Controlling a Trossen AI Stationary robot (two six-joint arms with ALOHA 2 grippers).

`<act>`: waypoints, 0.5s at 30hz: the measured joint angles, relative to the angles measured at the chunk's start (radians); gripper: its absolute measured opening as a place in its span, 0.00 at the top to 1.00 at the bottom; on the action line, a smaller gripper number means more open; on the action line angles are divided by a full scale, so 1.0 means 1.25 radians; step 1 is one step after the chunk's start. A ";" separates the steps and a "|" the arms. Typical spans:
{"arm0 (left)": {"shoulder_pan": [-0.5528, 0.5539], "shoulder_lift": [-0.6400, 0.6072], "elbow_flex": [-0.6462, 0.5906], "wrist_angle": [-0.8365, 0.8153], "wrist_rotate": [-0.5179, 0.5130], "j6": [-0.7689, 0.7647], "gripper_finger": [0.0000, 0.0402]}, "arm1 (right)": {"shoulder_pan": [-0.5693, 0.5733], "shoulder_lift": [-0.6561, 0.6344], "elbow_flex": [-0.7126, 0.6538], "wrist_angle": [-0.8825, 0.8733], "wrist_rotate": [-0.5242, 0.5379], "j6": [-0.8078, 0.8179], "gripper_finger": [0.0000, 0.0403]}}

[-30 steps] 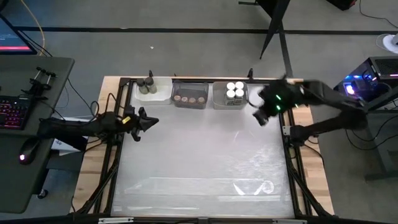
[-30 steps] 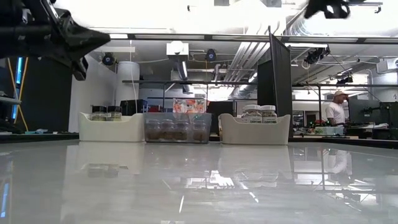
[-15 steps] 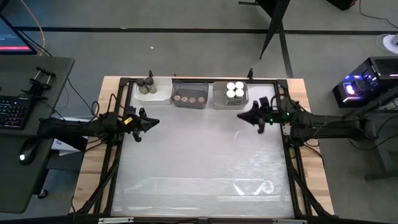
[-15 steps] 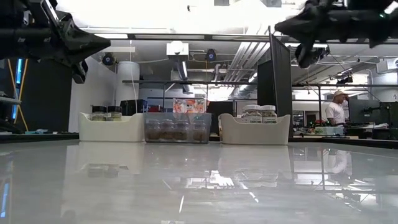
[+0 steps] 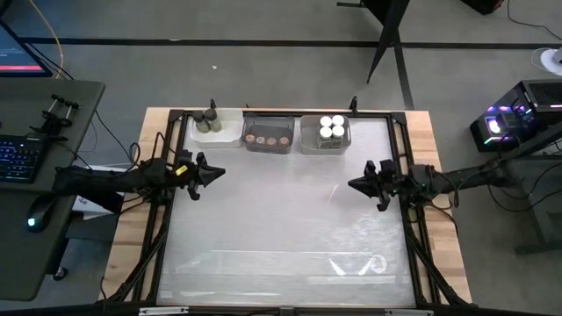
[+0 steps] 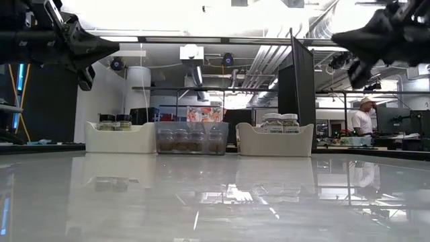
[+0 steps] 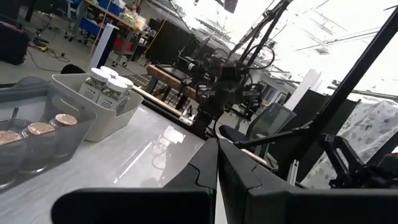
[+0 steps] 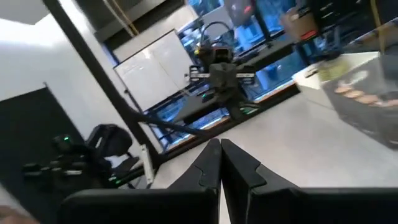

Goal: Sort spices by type
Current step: Return to Home Position

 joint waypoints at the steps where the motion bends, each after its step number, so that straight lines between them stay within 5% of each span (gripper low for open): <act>1: 0.000 0.000 0.000 0.000 0.000 0.000 1.00 | -0.001 -0.018 -0.017 -0.007 0.006 0.001 1.00; 10: 0.000 0.000 0.000 0.000 0.000 0.000 1.00 | -0.002 -0.072 -0.017 -0.343 0.050 -0.129 1.00; 15: 0.000 0.000 0.000 0.001 -0.001 0.000 1.00 | -0.001 -0.043 -0.012 -0.346 0.020 -0.126 1.00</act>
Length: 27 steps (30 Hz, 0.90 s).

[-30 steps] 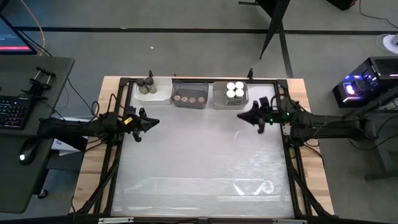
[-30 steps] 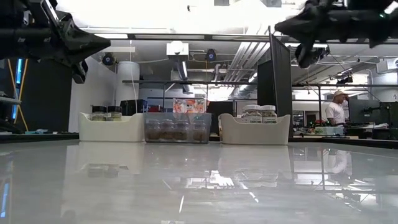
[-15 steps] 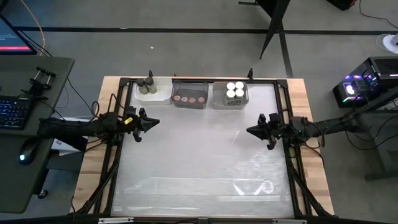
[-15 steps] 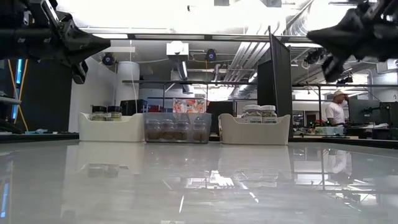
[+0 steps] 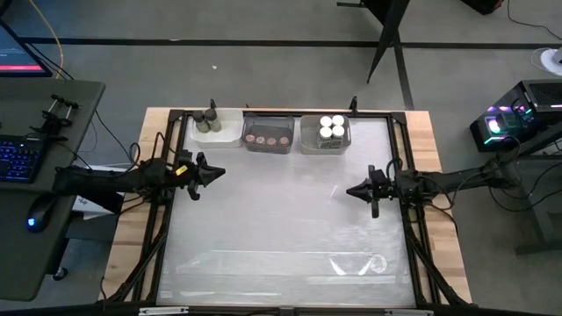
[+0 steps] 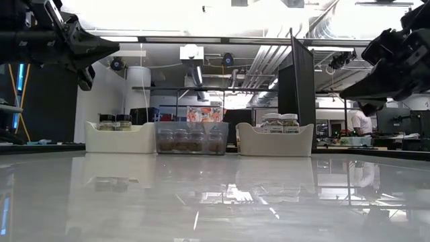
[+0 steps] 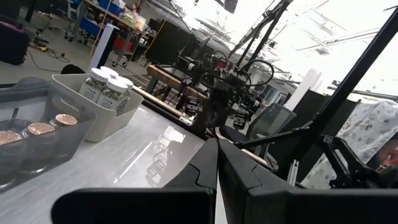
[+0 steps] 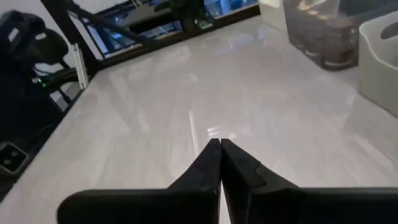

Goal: Sort spices by type
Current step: Return to Home Position

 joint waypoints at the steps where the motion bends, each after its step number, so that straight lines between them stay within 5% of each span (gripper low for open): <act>1: 0.000 0.000 0.000 0.000 0.000 0.000 1.00 | 0.000 0.001 0.000 -0.005 -0.001 0.000 1.00; 8: 0.000 -0.001 0.000 -0.002 0.000 0.000 1.00 | 0.001 -0.020 0.000 -0.017 -0.002 0.000 1.00; 15: 0.009 -0.091 0.001 -0.054 0.001 0.000 1.00 | -0.030 -0.251 0.000 -0.008 -0.012 0.000 1.00; 21: 0.050 -0.214 0.000 -0.112 0.000 -0.001 1.00 | -0.073 -0.251 -0.005 0.091 -0.011 0.000 1.00; 27: 0.055 -0.214 0.000 -0.090 -0.015 0.000 1.00 | -0.075 -0.248 -0.005 0.073 -0.011 0.000 1.00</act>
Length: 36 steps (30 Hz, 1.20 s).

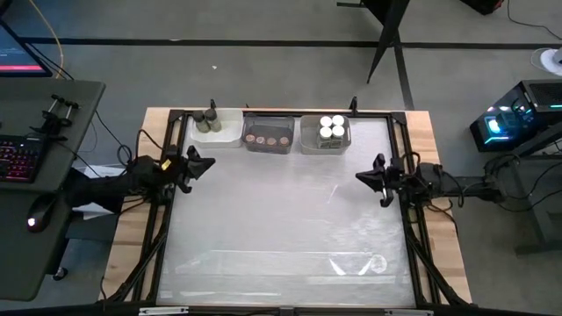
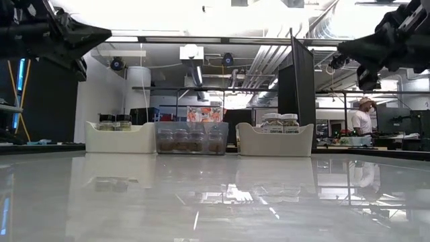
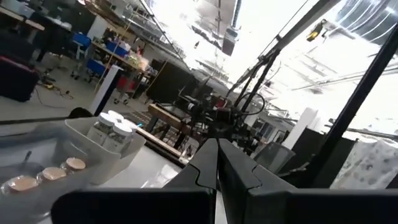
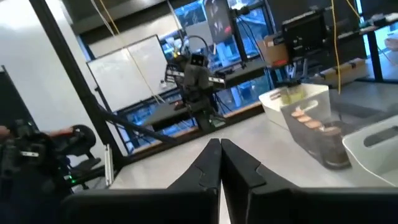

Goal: Sort spices by type
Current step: Return to Home Position

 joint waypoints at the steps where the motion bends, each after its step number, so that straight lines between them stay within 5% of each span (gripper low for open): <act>1: -0.004 0.001 0.000 -0.003 0.000 0.000 1.00 | 0.000 0.007 0.000 -0.002 0.000 0.000 1.00; 20: -0.094 0.000 0.000 -0.062 -0.002 0.007 1.00 | 0.000 0.018 0.000 -0.069 0.000 0.000 1.00; 28: -0.110 0.000 0.000 -0.114 0.015 0.425 1.00 | 0.000 0.018 -0.001 -0.067 0.000 0.000 1.00; 36: -0.085 0.000 0.000 -0.177 0.040 0.403 1.00 | 0.000 0.019 -0.001 -0.067 0.000 0.000 1.00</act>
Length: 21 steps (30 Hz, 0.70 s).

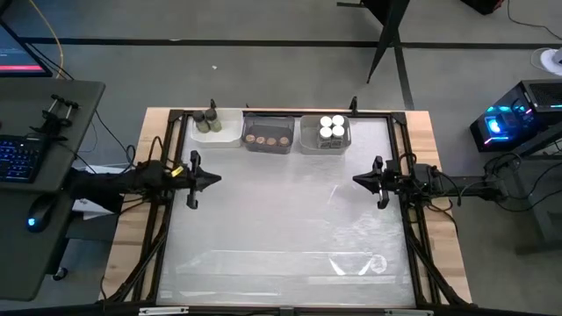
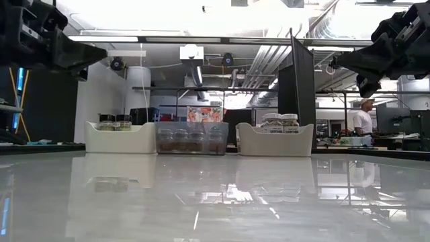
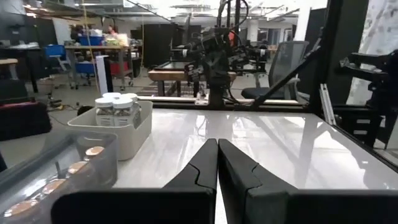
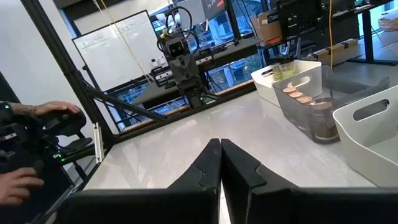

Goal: Sort spices by type
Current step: Return to Home Position

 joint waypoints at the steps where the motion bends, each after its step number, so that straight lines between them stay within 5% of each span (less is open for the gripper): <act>1: 0.002 0.001 0.000 -0.001 0.002 0.001 1.00 | 0.000 0.000 0.000 0.000 0.000 0.000 1.00; 21: 0.030 0.016 0.000 -0.001 -0.002 0.002 1.00 | 0.000 -0.001 0.000 0.000 0.000 0.000 1.00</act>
